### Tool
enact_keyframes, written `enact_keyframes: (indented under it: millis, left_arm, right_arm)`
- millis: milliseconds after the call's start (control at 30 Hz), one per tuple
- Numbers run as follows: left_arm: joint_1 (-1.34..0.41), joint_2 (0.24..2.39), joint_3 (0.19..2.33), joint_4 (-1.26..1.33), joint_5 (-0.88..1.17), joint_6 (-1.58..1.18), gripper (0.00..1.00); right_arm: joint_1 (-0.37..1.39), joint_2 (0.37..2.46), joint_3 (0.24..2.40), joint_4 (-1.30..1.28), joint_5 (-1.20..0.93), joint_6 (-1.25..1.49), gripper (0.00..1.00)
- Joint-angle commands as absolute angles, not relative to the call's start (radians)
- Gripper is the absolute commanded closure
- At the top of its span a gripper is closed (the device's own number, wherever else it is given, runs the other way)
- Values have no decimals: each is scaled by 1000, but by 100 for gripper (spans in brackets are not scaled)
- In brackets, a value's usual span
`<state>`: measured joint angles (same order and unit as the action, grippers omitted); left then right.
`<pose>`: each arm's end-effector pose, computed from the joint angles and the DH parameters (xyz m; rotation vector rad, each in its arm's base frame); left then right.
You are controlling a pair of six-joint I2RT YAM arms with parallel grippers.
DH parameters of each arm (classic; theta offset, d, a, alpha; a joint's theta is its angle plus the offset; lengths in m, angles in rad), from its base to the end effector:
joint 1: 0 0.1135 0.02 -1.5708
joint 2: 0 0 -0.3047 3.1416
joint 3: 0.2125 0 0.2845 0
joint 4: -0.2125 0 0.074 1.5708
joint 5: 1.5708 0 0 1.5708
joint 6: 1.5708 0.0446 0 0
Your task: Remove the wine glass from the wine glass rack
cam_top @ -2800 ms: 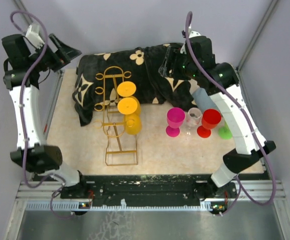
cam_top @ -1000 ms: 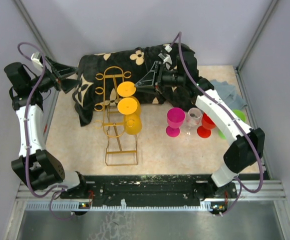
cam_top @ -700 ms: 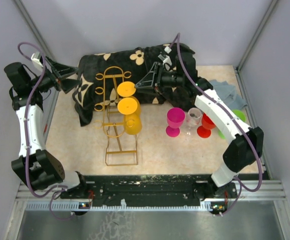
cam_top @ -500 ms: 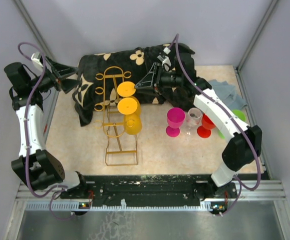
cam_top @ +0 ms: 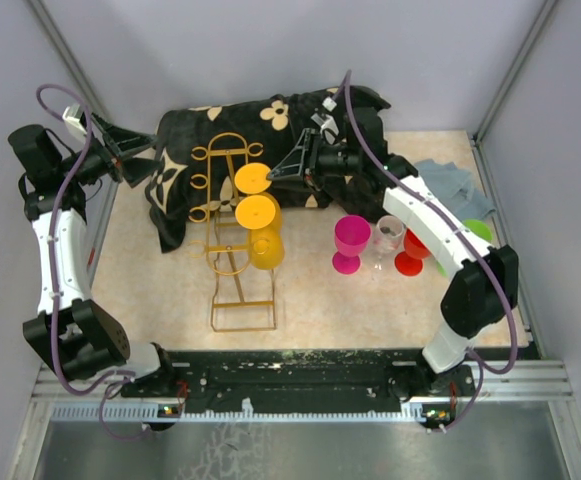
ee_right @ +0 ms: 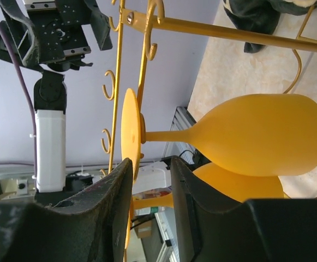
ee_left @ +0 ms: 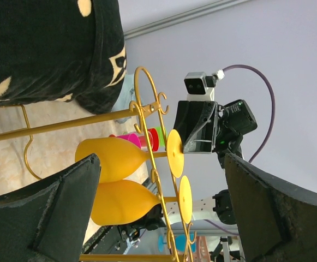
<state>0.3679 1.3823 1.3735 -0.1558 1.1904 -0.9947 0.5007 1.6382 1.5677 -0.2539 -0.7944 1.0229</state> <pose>0.3236 0.0804 0.4555 -0.2971 1.8381 -1.4622 0.3549 0.2305 0.4242 -0.0704 2.2178 1.6988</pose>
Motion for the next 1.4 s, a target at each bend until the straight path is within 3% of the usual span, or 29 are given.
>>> enact_keyframes:
  millis: [0,167,533,1367]
  left_arm:
    - [367,1370,1387,-129,1211,-986,1]
    - [367,1373,1390,-129,1216,-986,1]
    - [367,1378,1391,-133,1217,-983,0]
    - [365,1383,1403,-165,1212,-965,0]
  right_arm:
    - [524,1672,1638,-212,-799,1016,66]
    - [525,1681,1653,-210,-798,1020,71]
    - [525,1672,1657,-203,-792,1022,100]
    - [476,1581,1577,-89,-810,1172,100]
